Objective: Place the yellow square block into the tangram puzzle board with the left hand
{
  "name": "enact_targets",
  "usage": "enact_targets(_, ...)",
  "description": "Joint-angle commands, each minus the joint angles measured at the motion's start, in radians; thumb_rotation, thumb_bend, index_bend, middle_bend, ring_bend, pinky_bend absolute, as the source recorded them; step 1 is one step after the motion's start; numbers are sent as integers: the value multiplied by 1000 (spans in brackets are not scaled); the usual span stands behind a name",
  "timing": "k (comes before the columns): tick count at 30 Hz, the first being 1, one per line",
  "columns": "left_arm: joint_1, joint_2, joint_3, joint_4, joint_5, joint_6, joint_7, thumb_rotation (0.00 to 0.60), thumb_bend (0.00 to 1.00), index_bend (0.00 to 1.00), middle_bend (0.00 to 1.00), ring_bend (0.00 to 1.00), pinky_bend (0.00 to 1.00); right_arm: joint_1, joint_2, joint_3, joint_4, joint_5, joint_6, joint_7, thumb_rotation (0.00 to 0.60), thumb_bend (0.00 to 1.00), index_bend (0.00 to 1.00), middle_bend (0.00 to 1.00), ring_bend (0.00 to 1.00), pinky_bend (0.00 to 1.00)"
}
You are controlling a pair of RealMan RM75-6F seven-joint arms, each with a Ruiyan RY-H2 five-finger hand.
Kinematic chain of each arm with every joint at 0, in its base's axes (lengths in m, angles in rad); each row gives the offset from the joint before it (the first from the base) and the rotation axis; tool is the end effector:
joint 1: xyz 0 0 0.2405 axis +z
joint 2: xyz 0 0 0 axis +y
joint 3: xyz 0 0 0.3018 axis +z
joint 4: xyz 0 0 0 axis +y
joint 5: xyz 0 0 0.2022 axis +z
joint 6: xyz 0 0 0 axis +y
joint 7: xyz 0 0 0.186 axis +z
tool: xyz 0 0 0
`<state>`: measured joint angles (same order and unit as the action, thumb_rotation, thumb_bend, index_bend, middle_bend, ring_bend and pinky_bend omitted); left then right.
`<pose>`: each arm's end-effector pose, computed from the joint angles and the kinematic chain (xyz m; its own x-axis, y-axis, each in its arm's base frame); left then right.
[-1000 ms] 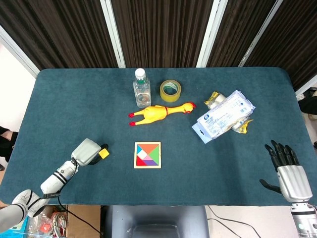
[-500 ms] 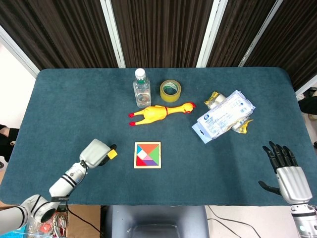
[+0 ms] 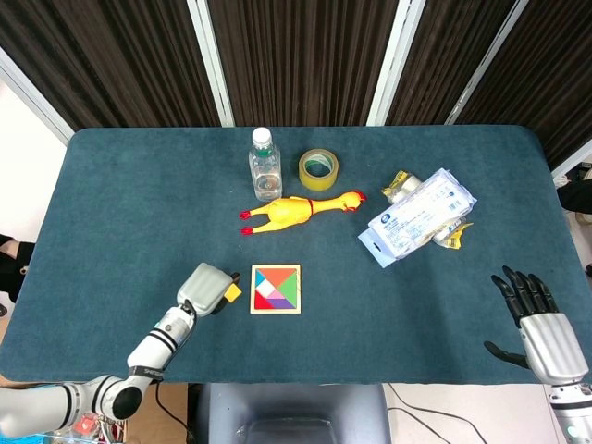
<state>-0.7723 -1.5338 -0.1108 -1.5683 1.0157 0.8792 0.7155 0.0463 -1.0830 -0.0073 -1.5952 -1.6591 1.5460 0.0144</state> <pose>-0.1696 0.3836 -0.0505 0.7147 0.2615 0.6487 0.6713 -0.5170 -0.5311 -0.3361 -0.1995 0.1884 0.4369 -0.0130 0.8994 -0.8927 -0.1290 0.4318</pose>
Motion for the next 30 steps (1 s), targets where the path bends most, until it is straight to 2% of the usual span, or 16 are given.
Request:
enact_targets(1,-34,-44,-14,-14,-81,-8,35,600,357,625,1000,1000,1000,-2,3,-4,4,-8,7,9,600,170,0,0,0,0)
enact_targets(30,-136,-204,-39,159,-158,54,23,600,357,615,1000,1000,1000,-16,19,-9,19,-25,41,64,600,170,0,0,0,0)
